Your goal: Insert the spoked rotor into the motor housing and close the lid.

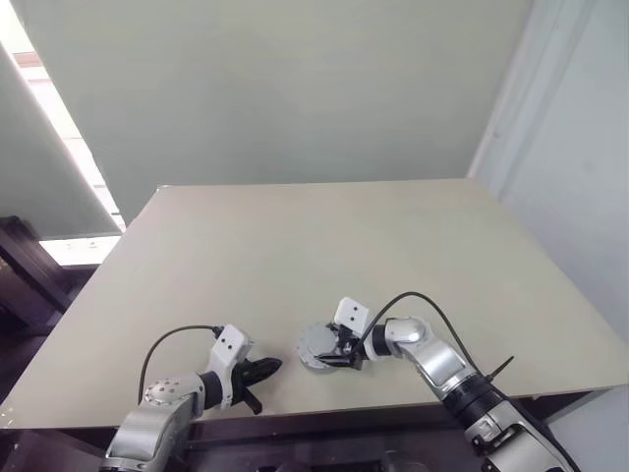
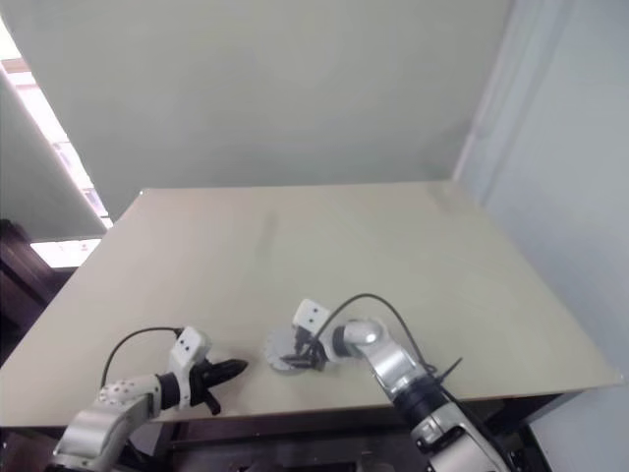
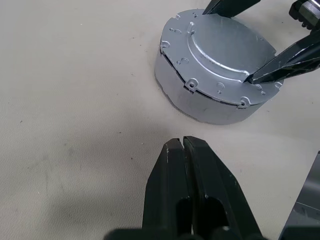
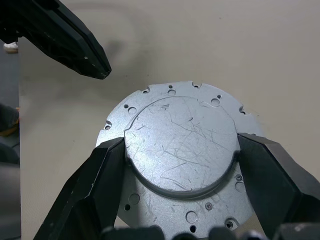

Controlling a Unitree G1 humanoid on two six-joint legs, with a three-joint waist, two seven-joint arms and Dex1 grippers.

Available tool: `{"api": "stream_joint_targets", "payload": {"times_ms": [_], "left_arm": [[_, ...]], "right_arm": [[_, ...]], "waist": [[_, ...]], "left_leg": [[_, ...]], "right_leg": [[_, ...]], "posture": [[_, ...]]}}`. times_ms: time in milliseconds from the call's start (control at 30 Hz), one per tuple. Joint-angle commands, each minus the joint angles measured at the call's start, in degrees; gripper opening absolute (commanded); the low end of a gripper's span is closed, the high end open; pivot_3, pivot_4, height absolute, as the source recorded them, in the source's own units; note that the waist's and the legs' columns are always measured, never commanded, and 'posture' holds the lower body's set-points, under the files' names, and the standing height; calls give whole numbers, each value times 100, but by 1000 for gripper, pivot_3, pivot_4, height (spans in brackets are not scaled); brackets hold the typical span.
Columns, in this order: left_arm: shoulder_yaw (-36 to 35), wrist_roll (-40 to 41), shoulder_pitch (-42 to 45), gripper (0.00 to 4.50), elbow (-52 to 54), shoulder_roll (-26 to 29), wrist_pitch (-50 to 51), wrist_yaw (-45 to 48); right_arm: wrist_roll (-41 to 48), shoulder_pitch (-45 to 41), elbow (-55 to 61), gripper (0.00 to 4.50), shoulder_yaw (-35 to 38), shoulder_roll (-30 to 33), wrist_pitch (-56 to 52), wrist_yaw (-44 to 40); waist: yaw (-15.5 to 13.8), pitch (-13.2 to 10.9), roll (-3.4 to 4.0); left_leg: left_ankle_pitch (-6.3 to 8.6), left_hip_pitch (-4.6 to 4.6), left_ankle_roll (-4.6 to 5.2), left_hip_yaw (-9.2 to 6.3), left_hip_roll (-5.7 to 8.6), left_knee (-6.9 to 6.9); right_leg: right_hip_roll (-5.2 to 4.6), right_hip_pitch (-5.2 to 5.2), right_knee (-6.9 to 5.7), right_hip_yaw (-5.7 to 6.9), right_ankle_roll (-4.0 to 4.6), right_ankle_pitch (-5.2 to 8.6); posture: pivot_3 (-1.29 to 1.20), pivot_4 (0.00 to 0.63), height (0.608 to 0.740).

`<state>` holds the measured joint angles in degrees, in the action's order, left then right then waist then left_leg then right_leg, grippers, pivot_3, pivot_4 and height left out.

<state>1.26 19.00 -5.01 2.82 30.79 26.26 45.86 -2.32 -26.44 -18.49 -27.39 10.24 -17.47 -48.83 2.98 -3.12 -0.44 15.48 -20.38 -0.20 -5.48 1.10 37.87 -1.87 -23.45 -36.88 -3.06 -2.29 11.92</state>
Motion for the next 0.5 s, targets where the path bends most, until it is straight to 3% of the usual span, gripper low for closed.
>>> {"api": "stream_joint_targets", "payload": {"times_ms": [33, 500], "left_arm": [[-49, 22, 111, 0, 170, 3, -71, 6], [-20, 15, 144, 0, 125, -41, -86, 23]], "right_arm": [[-135, -109, 149, 3227, -31, 26, -187, 61], [-451, -183, 546, 3227, -367, 114, -1254, 128]], "waist": [[0, 0, 0], [0, 7, 10]], "left_leg": [[0, 0, 0, 0, 0, 0], [0, 6, 0, 0, 0, 0]], "right_leg": [[0, 0, 0, -1, 0, 0], [0, 3, -1, -1, -1, 0]], "posture": [[0, 0, 740], [0, 0, 740]]}}
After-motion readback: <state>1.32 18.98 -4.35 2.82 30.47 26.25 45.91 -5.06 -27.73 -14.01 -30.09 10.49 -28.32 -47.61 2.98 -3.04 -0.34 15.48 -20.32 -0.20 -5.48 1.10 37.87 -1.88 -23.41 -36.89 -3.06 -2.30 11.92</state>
